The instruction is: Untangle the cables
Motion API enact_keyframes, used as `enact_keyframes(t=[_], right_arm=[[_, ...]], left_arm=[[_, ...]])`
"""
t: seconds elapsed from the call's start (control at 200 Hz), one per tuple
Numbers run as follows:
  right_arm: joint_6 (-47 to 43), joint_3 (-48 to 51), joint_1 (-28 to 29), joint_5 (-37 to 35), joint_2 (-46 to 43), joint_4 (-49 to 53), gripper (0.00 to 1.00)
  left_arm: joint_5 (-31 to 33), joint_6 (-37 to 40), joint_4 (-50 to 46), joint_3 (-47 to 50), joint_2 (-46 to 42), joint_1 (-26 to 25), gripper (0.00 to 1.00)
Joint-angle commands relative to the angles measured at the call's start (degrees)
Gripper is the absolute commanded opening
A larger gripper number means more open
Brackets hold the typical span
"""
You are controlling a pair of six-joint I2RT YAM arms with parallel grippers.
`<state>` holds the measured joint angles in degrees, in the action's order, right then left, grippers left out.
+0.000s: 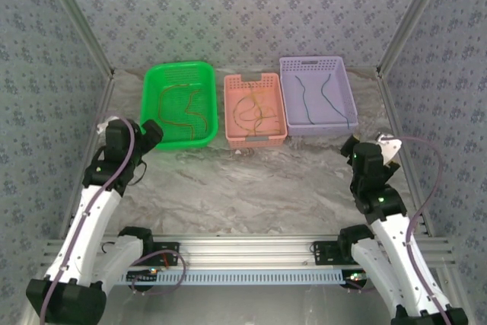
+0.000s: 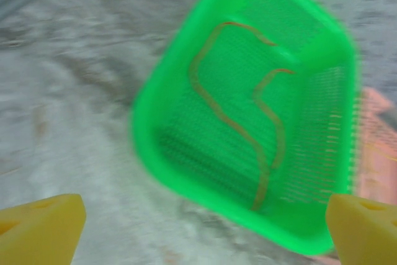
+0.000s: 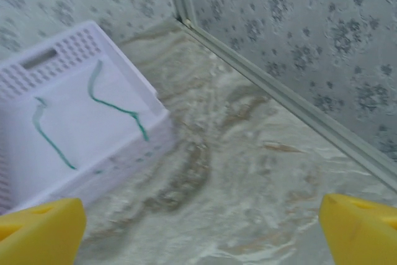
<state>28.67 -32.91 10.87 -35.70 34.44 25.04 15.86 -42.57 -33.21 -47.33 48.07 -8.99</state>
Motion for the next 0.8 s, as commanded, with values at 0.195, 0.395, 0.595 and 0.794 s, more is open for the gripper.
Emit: enact_keyframes(t=[0.195,0.395,0.595,0.794], right_arm=[[-20.79,17.58,-3.69,3.89,7.15,-32.66,0.99],[-23.29,20.34,-6.15,11.35,20.71,-52.15,0.99],[-24.20,17.93,-7.42,14.12,33.03,-62.85,0.99],[-27.79,15.21,-7.53,16.20,41.73,-70.68,0.99]], left_arm=[[13.82,22.44,20.67,24.51,-13.23,0.29,0.99],[8.92,34.74,53.47,37.92,-9.98,0.53,0.99],[4.75,36.77,68.95,32.88,14.70,3.59,0.99],[2.13,40.75,76.89,27.33,28.90,4.59,0.99]])
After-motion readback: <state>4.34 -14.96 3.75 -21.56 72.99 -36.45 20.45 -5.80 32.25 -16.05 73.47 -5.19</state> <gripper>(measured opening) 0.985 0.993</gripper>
